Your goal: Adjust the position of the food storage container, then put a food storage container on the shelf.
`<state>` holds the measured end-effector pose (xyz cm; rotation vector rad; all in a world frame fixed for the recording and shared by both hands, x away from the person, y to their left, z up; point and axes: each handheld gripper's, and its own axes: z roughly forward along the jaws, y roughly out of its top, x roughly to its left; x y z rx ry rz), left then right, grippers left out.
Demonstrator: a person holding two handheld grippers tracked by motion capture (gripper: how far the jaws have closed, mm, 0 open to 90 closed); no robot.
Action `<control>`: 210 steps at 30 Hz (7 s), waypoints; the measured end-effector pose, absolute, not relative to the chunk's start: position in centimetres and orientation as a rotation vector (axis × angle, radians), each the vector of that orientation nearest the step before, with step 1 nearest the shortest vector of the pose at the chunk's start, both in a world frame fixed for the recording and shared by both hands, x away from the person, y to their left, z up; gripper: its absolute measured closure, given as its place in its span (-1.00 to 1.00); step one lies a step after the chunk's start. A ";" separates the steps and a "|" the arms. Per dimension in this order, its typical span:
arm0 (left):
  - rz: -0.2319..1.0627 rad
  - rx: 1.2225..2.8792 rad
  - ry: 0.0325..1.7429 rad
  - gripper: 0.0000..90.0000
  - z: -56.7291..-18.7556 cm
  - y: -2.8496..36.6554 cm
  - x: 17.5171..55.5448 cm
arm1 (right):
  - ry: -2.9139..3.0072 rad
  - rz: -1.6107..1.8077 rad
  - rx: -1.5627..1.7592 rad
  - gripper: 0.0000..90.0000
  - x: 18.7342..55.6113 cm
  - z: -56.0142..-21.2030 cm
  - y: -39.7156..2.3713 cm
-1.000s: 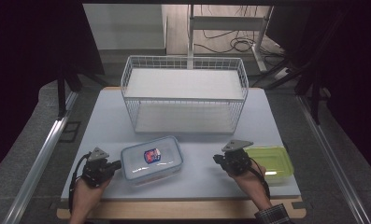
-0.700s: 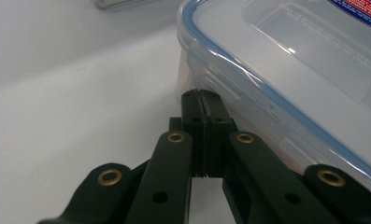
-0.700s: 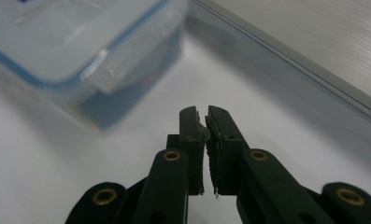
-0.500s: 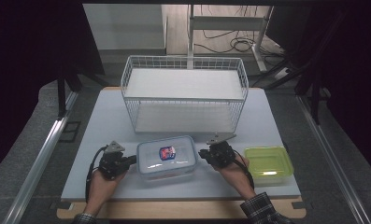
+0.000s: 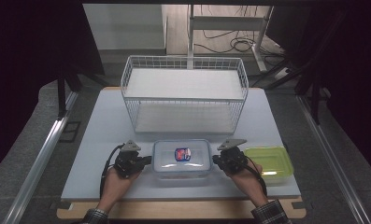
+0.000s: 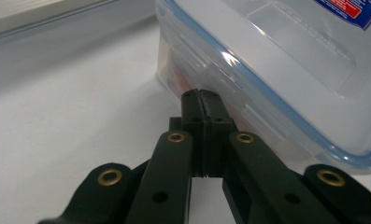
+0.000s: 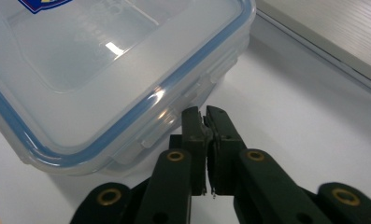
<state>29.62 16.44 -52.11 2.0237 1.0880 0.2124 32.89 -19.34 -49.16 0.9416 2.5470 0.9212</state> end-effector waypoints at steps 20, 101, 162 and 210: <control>0.303 1.987 1.063 -0.69 -51.5 19.3 29.0 | 2.395 1.110 1.048 -0.43 33.5 -47.5 -23.2; -0.099 1.742 1.034 0.17 -48.6 17.7 28.7 | 2.515 1.534 1.210 0.05 32.2 -46.1 -20.9; 0.047 1.695 0.981 0.17 -36.5 19.2 34.1 | 2.375 1.750 1.130 0.12 38.3 -35.1 -20.1; 0.044 1.652 0.999 0.15 -31.7 19.1 43.1 | 2.253 1.790 1.225 0.10 46.3 -30.1 -19.8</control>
